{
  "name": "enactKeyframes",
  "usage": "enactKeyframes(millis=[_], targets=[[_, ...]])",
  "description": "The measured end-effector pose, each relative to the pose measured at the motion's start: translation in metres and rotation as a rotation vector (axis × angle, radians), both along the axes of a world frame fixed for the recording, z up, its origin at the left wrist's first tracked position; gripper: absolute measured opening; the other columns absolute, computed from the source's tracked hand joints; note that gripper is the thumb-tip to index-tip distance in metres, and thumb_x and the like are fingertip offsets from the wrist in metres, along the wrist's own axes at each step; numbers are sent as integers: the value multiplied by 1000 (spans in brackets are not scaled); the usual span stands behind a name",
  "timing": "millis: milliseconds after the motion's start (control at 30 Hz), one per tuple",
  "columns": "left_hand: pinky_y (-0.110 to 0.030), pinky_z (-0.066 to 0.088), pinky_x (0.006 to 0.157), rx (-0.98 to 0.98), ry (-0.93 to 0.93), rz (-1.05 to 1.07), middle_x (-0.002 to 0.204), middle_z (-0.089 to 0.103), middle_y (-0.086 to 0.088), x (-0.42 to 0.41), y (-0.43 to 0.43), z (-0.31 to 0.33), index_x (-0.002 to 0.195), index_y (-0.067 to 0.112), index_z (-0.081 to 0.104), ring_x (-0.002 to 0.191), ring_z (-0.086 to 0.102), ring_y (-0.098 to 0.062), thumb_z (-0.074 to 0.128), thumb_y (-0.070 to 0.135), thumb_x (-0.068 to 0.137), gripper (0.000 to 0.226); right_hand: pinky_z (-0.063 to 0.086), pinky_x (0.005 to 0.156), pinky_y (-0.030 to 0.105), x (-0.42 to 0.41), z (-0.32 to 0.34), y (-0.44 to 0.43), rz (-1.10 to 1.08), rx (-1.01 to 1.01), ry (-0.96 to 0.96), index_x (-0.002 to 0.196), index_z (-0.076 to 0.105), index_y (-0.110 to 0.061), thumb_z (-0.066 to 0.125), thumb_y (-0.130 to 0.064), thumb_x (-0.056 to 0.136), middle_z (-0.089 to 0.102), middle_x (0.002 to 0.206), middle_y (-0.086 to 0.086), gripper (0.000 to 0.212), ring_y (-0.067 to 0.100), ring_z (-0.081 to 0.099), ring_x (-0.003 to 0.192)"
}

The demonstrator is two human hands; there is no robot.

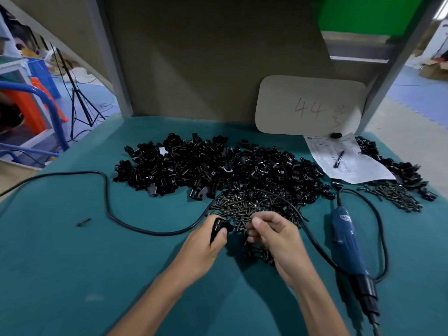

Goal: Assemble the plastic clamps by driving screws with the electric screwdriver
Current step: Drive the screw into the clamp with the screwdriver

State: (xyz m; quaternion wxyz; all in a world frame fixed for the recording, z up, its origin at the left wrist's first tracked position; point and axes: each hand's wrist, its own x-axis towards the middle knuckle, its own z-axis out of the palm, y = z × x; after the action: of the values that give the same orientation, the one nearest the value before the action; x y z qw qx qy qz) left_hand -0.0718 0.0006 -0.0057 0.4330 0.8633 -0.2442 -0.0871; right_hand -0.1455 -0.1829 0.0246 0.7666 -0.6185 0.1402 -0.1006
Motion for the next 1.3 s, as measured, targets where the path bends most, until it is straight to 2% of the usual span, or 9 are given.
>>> enactKeyframes(millis=[100,233,367,467,667,900,1100,1233,1300], targets=[[-33,48,79,-5,-43,-56,97,58,8,1,-2,-1,108,32,50,92,54,-9,44,38,103,10,57,68,26,7,-5,9,23,132,-11,92,77,-14,76,-35,80,72,84,7,23,16,67,75],[-27,42,87,31,-55,-55,108,57,16,3,-2,-8,124,36,54,107,49,-8,47,48,102,26,58,74,26,7,-14,10,72,202,-26,100,80,-15,77,-26,79,74,92,9,24,16,70,85],[-20,35,77,43,-117,-15,93,55,13,1,-4,-10,104,30,62,96,47,-2,41,61,95,38,59,75,28,6,-19,9,70,164,-32,104,74,-9,76,-22,82,75,93,14,26,22,72,88],[-16,33,77,39,-168,-11,87,52,11,0,-4,-10,98,25,61,94,43,0,33,62,90,47,58,74,27,5,-20,12,50,60,-47,94,78,-18,77,-27,82,75,88,6,15,18,71,83],[-11,32,84,61,-165,-46,101,55,14,1,-3,-15,124,36,60,100,44,-5,50,53,97,33,59,71,26,5,-21,15,45,-42,-66,93,80,-22,76,-26,83,76,87,6,12,15,71,79],[-11,32,84,71,-170,-44,103,54,14,-2,-3,-13,128,37,59,100,42,-7,42,62,94,45,59,72,27,7,-25,12,10,-93,-74,93,81,-22,74,-15,89,77,90,7,11,15,71,79],[-13,32,85,95,-175,-62,106,56,12,-3,-4,-13,131,36,58,101,41,-7,49,53,98,38,59,72,25,5,-23,14,65,-145,-84,95,81,-27,73,-16,89,78,92,7,15,14,73,79],[-14,32,85,92,-178,-62,105,55,12,-3,-5,-13,133,38,56,100,41,-5,46,55,98,40,59,80,26,5,-27,11,117,-232,-55,103,81,-25,69,-14,96,79,101,1,18,16,75,96],[-13,31,85,97,-187,-65,106,54,13,-3,-6,-13,135,39,55,100,39,-4,47,55,99,40,58,86,27,6,-28,8,146,-339,-22,109,78,-25,66,-13,99,78,106,-5,20,13,73,102]])
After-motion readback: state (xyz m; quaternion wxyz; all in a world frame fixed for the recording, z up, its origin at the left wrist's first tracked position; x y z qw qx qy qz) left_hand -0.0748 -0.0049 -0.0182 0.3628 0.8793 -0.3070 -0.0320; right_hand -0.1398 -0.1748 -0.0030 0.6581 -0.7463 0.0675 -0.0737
